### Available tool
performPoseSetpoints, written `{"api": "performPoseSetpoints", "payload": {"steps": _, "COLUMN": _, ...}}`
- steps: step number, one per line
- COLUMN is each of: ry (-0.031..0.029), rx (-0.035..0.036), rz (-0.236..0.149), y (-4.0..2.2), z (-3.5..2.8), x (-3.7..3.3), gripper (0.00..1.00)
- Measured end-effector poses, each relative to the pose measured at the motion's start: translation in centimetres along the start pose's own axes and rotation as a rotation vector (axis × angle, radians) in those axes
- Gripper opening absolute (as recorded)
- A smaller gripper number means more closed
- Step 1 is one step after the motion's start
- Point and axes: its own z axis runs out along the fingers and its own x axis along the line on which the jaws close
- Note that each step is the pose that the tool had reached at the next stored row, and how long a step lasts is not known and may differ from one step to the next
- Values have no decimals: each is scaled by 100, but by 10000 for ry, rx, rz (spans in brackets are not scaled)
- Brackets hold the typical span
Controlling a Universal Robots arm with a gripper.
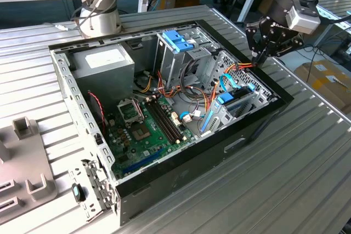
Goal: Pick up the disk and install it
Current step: 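Insert the second disk wire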
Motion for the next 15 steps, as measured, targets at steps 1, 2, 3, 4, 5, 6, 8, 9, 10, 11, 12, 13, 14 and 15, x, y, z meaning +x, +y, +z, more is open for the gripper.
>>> {"api": "performPoseSetpoints", "payload": {"steps": 1, "ry": 14, "rx": 20, "rz": -68, "y": -1, "z": -1, "x": 1, "gripper": 24}}
{"api": "performPoseSetpoints", "payload": {"steps": 2, "ry": 23, "rx": 42, "rz": -177, "y": -2, "z": 1, "x": 2, "gripper": 24}}
{"api": "performPoseSetpoints", "payload": {"steps": 3, "ry": 24, "rx": 53, "rz": -282, "y": -2, "z": 2, "x": 3, "gripper": 24}}
{"api": "performPoseSetpoints", "payload": {"steps": 4, "ry": 21, "rx": 57, "rz": -359, "y": -1, "z": 4, "x": 3, "gripper": 24}}
{"api": "performPoseSetpoints", "payload": {"steps": 5, "ry": 16, "rx": 62, "rz": -465, "y": -1, "z": 6, "x": 4, "gripper": 24}}
{"api": "performPoseSetpoints", "payload": {"steps": 6, "ry": 2, "rx": 72, "rz": -710, "y": -3, "z": 11, "x": 5, "gripper": 24}}
{"api": "performPoseSetpoints", "payload": {"steps": 8, "ry": -14, "rx": 81, "rz": -992, "y": -7, "z": 16, "x": 10, "gripper": 24}}
{"api": "performPoseSetpoints", "payload": {"steps": 9, "ry": -29, "rx": 90, "rz": -1216, "y": -11, "z": 21, "x": 15, "gripper": 24}}
{"api": "performPoseSetpoints", "payload": {"steps": 10, "ry": -38, "rx": 95, "rz": -1360, "y": -14, "z": 23, "x": 18, "gripper": 24}}
{"api": "performPoseSetpoints", "payload": {"steps": 11, "ry": -47, "rx": 100, "rz": -1504, "y": -18, "z": 25, "x": 23, "gripper": 24}}
{"api": "performPoseSetpoints", "payload": {"steps": 12, "ry": -58, "rx": 107, "rz": -1689, "y": -23, "z": 27, "x": 28, "gripper": 24}}
{"api": "performPoseSetpoints", "payload": {"steps": 13, "ry": -65, "rx": 110, "rz": -1797, "y": -26, "z": 28, "x": 32, "gripper": 24}}
{"api": "performPoseSetpoints", "payload": {"steps": 14, "ry": -69, "rx": 113, "rz": -1865, "y": -27, "z": 28, "x": 32, "gripper": 24}}
{"api": "performPoseSetpoints", "payload": {"steps": 15, "ry": -72, "rx": 114, "rz": -1892, "y": -28, "z": 28, "x": 33, "gripper": 24}}
